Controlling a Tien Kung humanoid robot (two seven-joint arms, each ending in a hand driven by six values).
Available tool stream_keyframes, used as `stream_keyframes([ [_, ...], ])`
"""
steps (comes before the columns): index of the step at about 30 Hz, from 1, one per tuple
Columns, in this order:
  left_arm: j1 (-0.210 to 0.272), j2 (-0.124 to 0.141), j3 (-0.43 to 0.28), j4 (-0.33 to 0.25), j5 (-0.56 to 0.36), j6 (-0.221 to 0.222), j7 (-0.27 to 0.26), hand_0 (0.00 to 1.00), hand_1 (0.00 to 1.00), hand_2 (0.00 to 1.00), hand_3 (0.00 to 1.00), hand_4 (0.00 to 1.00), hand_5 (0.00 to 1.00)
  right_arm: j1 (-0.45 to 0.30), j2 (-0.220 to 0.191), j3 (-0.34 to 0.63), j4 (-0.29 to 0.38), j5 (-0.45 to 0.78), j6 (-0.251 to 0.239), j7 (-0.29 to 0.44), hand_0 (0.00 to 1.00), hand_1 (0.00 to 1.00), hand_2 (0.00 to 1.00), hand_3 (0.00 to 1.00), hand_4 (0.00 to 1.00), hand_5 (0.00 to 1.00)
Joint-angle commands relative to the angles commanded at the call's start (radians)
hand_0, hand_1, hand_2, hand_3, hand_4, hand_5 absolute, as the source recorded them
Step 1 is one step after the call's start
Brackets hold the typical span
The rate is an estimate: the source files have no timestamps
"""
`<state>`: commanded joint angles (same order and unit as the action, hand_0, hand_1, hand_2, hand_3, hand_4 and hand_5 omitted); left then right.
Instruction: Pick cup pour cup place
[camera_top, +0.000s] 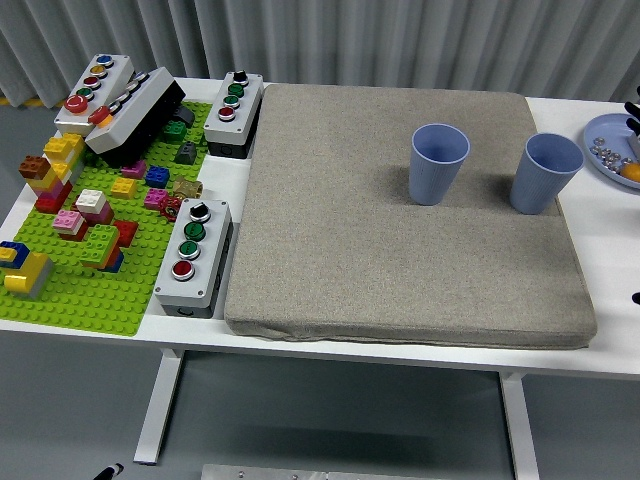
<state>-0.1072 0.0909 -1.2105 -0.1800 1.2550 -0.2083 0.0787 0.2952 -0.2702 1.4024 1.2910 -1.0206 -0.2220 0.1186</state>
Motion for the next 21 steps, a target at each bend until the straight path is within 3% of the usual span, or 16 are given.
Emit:
stream_keyframes([
  [8, -0.003, -0.001, 0.003, 0.000, 0.002, -0.002, 0.000, 0.826, 0.810, 0.882, 0.826, 0.628, 0.991, -0.056, -0.009, -0.005, 0.026, 0.007, 0.002, -0.001, 0.947, 0.874, 0.907, 0.906, 0.708, 0.687],
  [9, -0.004, -0.001, 0.003, 0.000, 0.003, -0.002, 0.000, 0.826, 0.810, 0.882, 0.824, 0.626, 0.990, -0.064, -0.008, -0.009, 0.027, 0.009, 0.002, 0.002, 0.945, 0.872, 0.907, 0.905, 0.748, 0.541],
  [14, -0.005, -0.003, 0.004, 0.000, 0.004, -0.003, -0.001, 0.826, 0.810, 0.882, 0.824, 0.626, 0.990, -0.109, 0.001, -0.040, 0.010, -0.007, 0.015, 0.016, 0.945, 0.872, 0.907, 0.905, 0.748, 0.541],
  [15, -0.005, -0.003, 0.005, 0.000, 0.005, -0.003, 0.000, 0.826, 0.809, 0.881, 0.823, 0.628, 0.992, -0.115, 0.003, -0.044, 0.006, -0.006, 0.020, 0.018, 0.927, 0.868, 0.922, 0.920, 0.801, 0.277],
  [20, -0.007, -0.005, 0.009, 0.000, 0.002, -0.003, -0.001, 0.826, 0.809, 0.881, 0.823, 0.628, 0.992, -0.128, 0.008, -0.050, -0.022, 0.001, 0.041, 0.030, 0.927, 0.868, 0.922, 0.920, 0.801, 0.277],
  [21, -0.007, -0.005, 0.009, 0.000, 0.002, -0.003, -0.001, 0.826, 0.809, 0.882, 0.822, 0.627, 0.993, -0.129, 0.009, -0.048, -0.027, 0.002, 0.045, 0.030, 0.918, 0.874, 0.947, 0.950, 0.816, 0.182],
])
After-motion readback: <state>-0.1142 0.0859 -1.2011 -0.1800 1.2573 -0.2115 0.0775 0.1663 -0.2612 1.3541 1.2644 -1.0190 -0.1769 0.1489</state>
